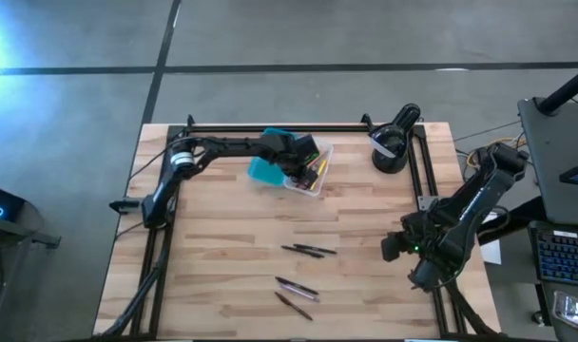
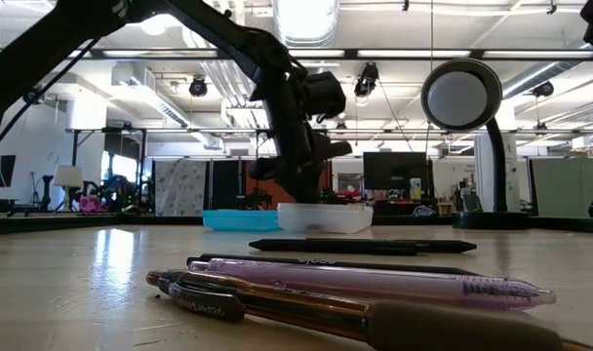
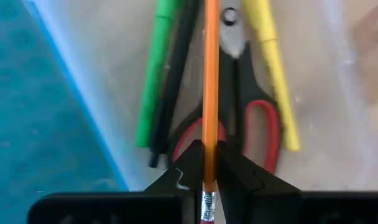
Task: Pick & place school supplies into a supply box
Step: Put the yellow pencil into the blue supply box, then put the top black pen into the blue supply box
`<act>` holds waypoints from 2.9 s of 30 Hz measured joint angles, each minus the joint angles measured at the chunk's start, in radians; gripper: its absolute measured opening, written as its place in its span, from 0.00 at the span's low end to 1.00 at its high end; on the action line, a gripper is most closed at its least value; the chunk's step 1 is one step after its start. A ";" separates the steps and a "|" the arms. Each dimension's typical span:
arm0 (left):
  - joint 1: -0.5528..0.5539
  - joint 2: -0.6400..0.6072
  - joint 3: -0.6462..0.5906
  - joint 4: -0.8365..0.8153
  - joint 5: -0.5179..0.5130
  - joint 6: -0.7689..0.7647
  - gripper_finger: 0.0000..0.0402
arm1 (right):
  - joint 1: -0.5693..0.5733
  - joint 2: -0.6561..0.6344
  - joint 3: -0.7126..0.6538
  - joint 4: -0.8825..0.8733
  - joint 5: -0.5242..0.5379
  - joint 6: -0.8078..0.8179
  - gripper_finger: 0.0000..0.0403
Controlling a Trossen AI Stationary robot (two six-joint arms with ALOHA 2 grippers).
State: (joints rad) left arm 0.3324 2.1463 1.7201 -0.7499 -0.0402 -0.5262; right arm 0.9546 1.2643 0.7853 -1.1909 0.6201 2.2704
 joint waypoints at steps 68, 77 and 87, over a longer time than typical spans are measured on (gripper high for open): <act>-0.632 -0.579 -0.693 0.455 -0.217 -0.237 0.17 | -0.598 0.425 0.019 1.001 -0.453 -1.820 0.46; -0.583 -0.622 -0.823 0.523 -0.216 -0.180 0.17 | -0.628 0.558 0.098 0.970 -0.475 -1.826 0.38; -0.548 -0.621 -0.827 0.525 -0.213 -0.126 0.17 | -0.631 0.566 0.118 0.926 -0.452 -1.827 0.06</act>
State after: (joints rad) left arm -0.2159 1.5249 0.8932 -0.2245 -0.2533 -0.6520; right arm 0.3232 1.8300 0.9035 -0.2650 0.1684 0.4438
